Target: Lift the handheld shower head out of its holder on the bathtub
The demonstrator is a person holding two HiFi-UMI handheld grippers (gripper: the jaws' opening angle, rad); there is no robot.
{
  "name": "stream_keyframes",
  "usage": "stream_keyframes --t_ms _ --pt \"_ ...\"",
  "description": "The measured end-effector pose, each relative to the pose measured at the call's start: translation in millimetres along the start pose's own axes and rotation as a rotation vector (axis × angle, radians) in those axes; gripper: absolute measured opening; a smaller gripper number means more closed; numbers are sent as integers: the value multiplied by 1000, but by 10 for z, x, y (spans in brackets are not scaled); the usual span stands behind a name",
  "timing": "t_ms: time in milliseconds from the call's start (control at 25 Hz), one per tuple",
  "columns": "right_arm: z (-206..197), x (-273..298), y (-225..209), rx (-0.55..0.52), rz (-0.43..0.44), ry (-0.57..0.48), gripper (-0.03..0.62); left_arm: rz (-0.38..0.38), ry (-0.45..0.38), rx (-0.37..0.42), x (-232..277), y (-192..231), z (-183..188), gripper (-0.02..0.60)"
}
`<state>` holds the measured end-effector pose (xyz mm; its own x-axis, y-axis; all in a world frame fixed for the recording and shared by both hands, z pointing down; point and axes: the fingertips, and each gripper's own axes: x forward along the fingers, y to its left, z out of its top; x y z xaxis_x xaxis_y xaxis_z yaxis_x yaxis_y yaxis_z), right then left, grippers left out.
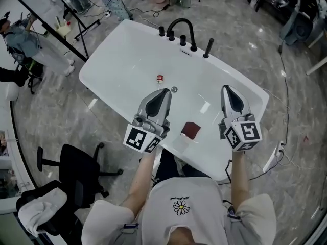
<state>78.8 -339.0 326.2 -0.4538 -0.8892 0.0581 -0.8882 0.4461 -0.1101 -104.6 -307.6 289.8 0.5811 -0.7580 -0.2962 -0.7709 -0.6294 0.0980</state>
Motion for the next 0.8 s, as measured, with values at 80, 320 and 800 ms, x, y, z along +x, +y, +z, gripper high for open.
stream_keyframes --t_ms 80,320,800 --pt "-41 140 -32 -16 -8 14 26 -10 5 -26 73 101 -113 0" --pt "-203 660 -207 13 -42 38 26 -3 11 -93 325 517 -430 0" --pt "-1846 2438 -1735 72 -181 148 195 -109 79 -140 1184 1117 -1867 0"
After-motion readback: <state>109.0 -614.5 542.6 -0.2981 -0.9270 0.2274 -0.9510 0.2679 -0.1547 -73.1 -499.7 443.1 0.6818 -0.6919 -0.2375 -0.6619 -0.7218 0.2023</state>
